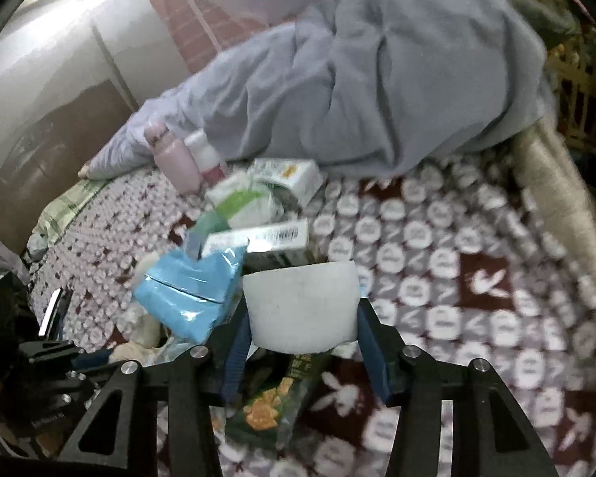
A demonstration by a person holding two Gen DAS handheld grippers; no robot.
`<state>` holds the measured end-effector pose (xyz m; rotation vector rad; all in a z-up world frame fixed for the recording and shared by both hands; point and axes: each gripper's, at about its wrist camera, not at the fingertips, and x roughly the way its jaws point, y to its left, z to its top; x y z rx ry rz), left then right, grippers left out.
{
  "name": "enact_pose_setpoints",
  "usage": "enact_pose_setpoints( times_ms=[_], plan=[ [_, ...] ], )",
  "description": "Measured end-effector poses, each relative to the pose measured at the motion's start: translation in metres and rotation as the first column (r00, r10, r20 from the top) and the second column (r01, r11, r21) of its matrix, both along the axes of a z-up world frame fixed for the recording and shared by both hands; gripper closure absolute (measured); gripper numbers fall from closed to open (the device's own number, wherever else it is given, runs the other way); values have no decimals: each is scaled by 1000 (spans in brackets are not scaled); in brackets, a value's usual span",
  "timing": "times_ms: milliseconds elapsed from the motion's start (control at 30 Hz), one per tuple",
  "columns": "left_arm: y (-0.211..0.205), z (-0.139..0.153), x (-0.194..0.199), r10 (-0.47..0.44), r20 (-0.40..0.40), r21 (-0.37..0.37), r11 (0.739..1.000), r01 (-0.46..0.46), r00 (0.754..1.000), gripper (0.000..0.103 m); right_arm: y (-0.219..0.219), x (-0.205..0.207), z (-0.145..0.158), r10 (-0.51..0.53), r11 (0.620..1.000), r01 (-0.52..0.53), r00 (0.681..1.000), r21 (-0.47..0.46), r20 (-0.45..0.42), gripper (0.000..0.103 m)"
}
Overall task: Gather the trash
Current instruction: 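Grasp the white foam block with the right tool, then carry the foam block to the beige bucket and open the right tool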
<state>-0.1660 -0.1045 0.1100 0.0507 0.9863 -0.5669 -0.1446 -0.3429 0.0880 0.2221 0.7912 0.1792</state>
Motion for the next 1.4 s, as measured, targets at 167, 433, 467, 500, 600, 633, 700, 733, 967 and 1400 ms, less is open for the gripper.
enact_pose_setpoints(
  times_ms=[167, 433, 467, 500, 600, 633, 700, 733, 967, 1400],
  plan=[
    [-30, 33, -5, -56, 51, -37, 998, 58, 997, 89, -27, -22, 22, -48, 998, 49, 998, -28, 36, 54],
    [-109, 56, -3, -182, 71, -118, 975, 189, 981, 89, -92, -60, 33, -190, 981, 191, 981, -41, 34, 54],
    [-120, 57, -4, -197, 76, -121, 971, 205, 977, 89, -99, -65, 35, -206, 977, 208, 978, -47, 40, 54],
    [-131, 57, -5, -211, 76, -127, 967, 220, 974, 89, -110, -72, 38, -231, 971, 234, 972, -57, 47, 54],
    [-166, 57, -8, -257, 68, -141, 954, 264, 964, 89, -139, -90, 43, -293, 953, 296, 955, -63, 53, 54],
    [-179, 57, -10, -272, 73, -136, 950, 280, 960, 89, -149, -97, 44, -315, 946, 317, 948, -61, 51, 54],
    [-205, 58, -16, -313, 84, -128, 938, 322, 946, 89, -175, -112, 46, -373, 925, 375, 927, -57, 51, 54],
    [-217, 59, -19, -332, 85, -130, 931, 341, 939, 89, -185, -119, 46, -398, 914, 401, 916, -57, 51, 54],
    [-312, 58, -41, -457, 91, -157, 871, 466, 885, 89, -260, -167, 28, -567, 819, 564, 824, -104, -3, 54],
    [-440, 25, -64, -582, 0, -203, 796, 570, 813, 85, -346, -219, -9, -738, 673, 724, 672, -148, -68, 40]
  ],
)
